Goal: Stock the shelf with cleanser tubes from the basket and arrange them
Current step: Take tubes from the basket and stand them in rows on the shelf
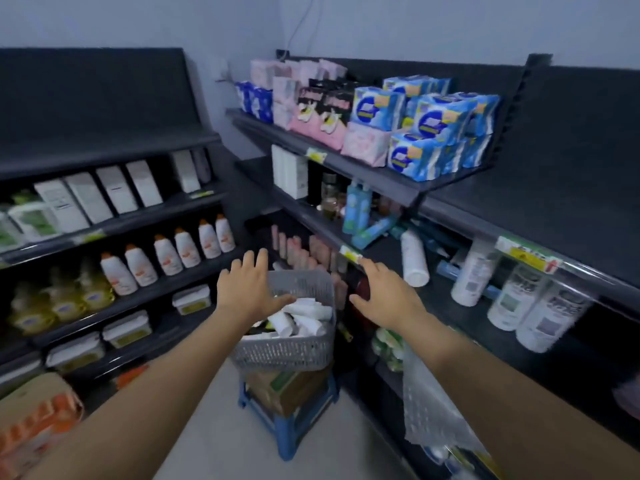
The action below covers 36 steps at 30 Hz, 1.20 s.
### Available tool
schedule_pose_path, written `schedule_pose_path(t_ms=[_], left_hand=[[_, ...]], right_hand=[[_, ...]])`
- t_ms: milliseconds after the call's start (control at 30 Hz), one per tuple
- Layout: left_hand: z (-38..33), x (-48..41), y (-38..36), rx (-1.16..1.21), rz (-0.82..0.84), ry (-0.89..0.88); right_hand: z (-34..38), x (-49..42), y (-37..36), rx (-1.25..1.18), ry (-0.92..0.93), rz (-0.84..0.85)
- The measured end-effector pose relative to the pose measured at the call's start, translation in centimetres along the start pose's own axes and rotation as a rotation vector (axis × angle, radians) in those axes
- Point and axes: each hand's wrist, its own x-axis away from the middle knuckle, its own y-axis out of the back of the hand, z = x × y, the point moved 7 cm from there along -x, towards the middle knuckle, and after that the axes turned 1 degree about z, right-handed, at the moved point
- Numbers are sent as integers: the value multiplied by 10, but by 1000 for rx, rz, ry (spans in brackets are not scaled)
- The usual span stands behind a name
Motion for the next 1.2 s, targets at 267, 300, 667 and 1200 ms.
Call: schedule_pose_path(t_ms=[267,300,667,1200], left_hand=[[77,-52,-109,40,174,231],[83,-62,-124,49,201,261],[89,-143,-294,250,534,569],[45,-185,-434,572,639,780]], right_hand=[[12,-133,-126,-64,35,351],[10,-152,-142,-75,39,390],[-33,-279,-315,-82,20,759],[-28,-356,-421,-172,-38,762]])
